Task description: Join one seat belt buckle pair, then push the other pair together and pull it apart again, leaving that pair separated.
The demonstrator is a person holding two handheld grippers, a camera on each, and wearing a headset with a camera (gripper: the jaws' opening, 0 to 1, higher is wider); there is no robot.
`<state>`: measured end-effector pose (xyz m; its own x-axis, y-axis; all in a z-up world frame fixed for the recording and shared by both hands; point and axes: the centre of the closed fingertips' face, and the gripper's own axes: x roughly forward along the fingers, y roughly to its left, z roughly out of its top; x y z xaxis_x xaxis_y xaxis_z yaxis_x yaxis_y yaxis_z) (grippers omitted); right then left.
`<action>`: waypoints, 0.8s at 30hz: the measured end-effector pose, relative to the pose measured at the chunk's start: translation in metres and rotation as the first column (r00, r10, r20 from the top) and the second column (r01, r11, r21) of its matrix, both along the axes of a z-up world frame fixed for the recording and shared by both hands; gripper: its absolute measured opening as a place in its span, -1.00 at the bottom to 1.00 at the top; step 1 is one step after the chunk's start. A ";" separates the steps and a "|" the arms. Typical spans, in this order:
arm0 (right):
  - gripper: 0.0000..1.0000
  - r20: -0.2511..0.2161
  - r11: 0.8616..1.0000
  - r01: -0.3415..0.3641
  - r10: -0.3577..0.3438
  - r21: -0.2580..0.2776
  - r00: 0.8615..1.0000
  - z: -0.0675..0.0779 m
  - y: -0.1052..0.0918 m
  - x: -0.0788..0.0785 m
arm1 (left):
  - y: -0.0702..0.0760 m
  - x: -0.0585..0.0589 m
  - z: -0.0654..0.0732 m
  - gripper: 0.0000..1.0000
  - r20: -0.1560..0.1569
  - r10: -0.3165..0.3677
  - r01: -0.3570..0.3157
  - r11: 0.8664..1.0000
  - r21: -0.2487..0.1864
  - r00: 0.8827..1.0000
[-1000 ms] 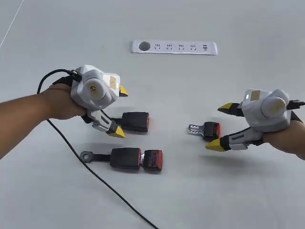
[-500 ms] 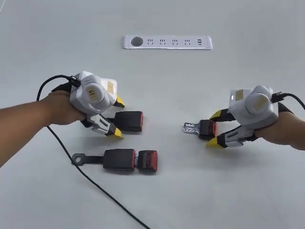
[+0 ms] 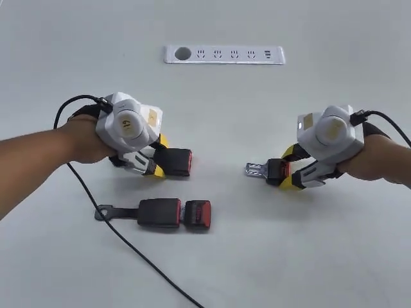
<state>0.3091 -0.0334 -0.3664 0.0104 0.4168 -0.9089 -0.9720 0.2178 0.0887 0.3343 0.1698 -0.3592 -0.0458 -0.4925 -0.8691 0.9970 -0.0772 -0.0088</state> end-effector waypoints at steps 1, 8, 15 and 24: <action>-0.33 -0.001 1.000 0.000 0.000 -0.005 1.000 0.000 0.000 0.000 | 0.000 0.001 -0.001 -0.34 -0.001 0.000 0.000 1.000 0.006 1.000; -0.33 -0.012 0.999 -0.006 0.005 -0.041 1.000 -0.001 0.000 0.000 | 0.002 0.002 -0.002 -0.34 -0.003 -0.004 0.004 1.000 0.008 1.000; -0.33 -0.020 0.996 -0.043 0.042 -0.073 0.999 -0.001 0.007 0.002 | 0.001 0.002 -0.003 -0.34 -0.006 -0.003 0.003 1.000 0.028 1.000; -0.32 -0.001 0.993 -0.094 0.095 -0.070 0.996 -0.002 0.028 0.006 | 0.002 0.001 -0.003 -0.34 -0.005 0.017 -0.017 0.999 0.047 1.000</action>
<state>0.3156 -0.0054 -0.3681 -0.0238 0.3518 -0.9358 -0.9887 0.1306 0.0742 0.3357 0.1715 -0.3625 -0.0422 -0.4519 -0.8911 0.9981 -0.0597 -0.0169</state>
